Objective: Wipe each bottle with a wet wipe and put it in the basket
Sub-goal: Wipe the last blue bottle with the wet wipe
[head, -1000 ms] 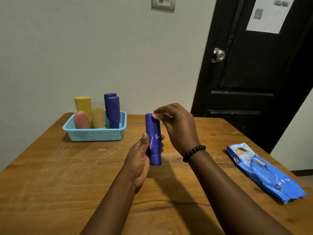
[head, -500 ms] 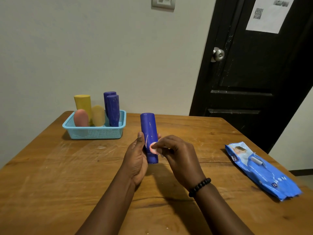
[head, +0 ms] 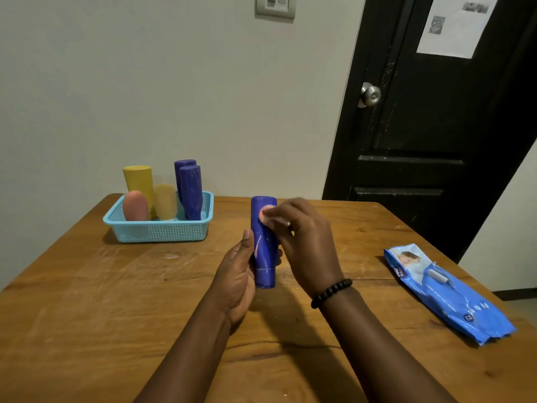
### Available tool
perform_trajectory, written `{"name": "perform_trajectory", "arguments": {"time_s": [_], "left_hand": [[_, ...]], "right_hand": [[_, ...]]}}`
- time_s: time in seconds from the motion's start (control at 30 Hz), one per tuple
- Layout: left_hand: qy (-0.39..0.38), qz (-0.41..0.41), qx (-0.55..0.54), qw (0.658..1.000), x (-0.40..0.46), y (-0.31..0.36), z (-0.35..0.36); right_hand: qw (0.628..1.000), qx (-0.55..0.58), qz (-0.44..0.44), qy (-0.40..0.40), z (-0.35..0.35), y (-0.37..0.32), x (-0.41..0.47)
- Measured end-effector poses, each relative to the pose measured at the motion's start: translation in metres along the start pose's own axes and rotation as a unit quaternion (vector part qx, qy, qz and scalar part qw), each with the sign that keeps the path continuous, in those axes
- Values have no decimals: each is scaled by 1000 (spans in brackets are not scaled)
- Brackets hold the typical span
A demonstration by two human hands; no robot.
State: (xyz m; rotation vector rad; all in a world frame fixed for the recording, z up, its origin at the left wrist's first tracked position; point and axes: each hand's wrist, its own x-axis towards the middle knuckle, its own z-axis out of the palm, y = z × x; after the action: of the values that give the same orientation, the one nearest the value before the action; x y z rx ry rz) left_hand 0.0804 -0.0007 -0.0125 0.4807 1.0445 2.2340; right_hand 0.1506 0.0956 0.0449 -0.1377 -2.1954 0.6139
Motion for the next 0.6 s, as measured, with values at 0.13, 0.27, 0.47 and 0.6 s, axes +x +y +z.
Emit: {"name": "perform_trajectory", "arguments": {"time_s": [0.13,0.27,0.47,0.6], "left_hand": [[10,11,-20,1000,3,3,-3],[23,7,0,1000,5,5,-8],[-3,5,-5,1000,3,3,-2],[-13,-6,-6,1000,-1,4,0]], "right_hand": [[1000,21,-8,-22,10,5,-36],[992,83,47,-78,7,7,-52],[992,106,58,24,-7,-2,-11],[998,50,40,14,-1,-2,10]]}}
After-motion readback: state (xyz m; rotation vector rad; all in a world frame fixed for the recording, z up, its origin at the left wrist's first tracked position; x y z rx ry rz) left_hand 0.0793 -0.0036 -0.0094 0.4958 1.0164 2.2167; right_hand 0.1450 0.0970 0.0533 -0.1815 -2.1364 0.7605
